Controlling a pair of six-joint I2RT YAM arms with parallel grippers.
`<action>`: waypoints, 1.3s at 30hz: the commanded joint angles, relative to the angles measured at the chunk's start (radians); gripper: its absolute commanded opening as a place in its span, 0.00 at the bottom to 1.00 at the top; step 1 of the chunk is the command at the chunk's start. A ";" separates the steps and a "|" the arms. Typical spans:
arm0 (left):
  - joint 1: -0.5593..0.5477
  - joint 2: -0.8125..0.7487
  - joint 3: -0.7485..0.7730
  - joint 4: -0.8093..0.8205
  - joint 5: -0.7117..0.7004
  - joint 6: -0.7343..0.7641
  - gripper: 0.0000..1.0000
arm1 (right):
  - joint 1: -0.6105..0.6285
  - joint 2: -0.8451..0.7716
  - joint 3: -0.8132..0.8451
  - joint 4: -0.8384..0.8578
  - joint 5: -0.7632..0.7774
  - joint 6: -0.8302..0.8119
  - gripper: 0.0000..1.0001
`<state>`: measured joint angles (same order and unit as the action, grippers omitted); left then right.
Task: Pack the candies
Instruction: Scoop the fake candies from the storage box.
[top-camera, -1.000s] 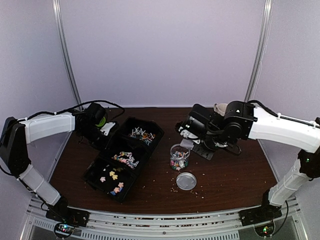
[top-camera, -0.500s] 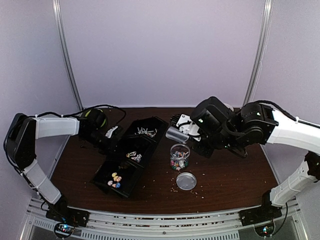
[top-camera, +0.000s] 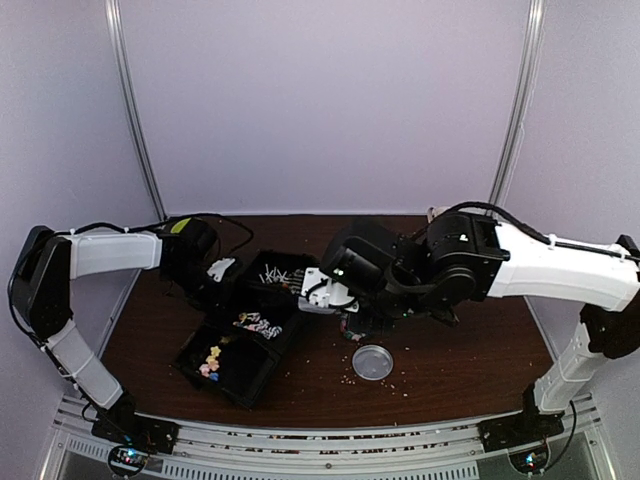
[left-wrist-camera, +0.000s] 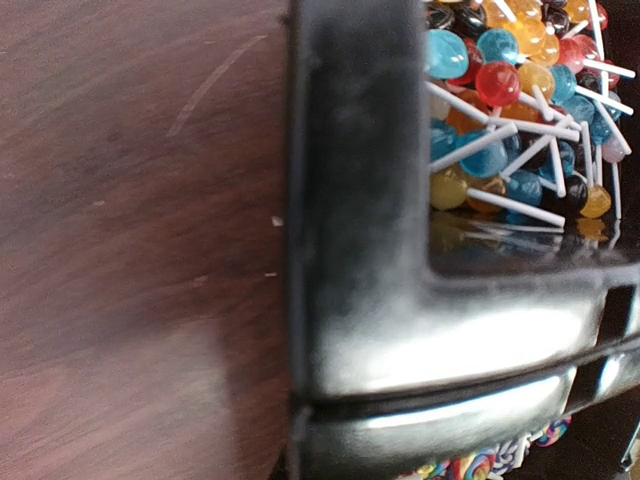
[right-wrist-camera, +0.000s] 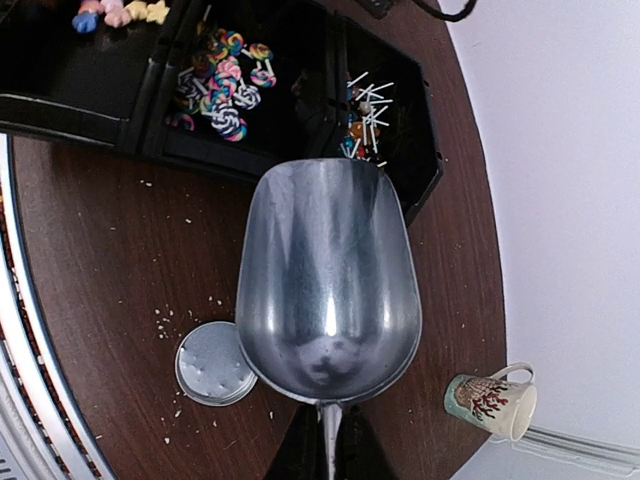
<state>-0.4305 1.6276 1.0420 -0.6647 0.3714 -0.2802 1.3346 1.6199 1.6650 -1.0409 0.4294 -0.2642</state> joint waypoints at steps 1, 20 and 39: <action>-0.042 -0.046 0.077 -0.013 -0.110 0.046 0.00 | 0.030 0.102 0.091 -0.111 0.023 -0.040 0.00; -0.109 0.000 0.113 -0.060 -0.235 0.071 0.00 | 0.107 0.502 0.434 -0.246 0.208 -0.126 0.00; -0.124 -0.039 0.107 -0.027 -0.192 0.088 0.00 | 0.097 0.704 0.502 -0.150 0.265 -0.308 0.00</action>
<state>-0.5568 1.6424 1.1053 -0.7685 0.1036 -0.1974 1.4414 2.3142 2.1445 -1.1835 0.7410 -0.5304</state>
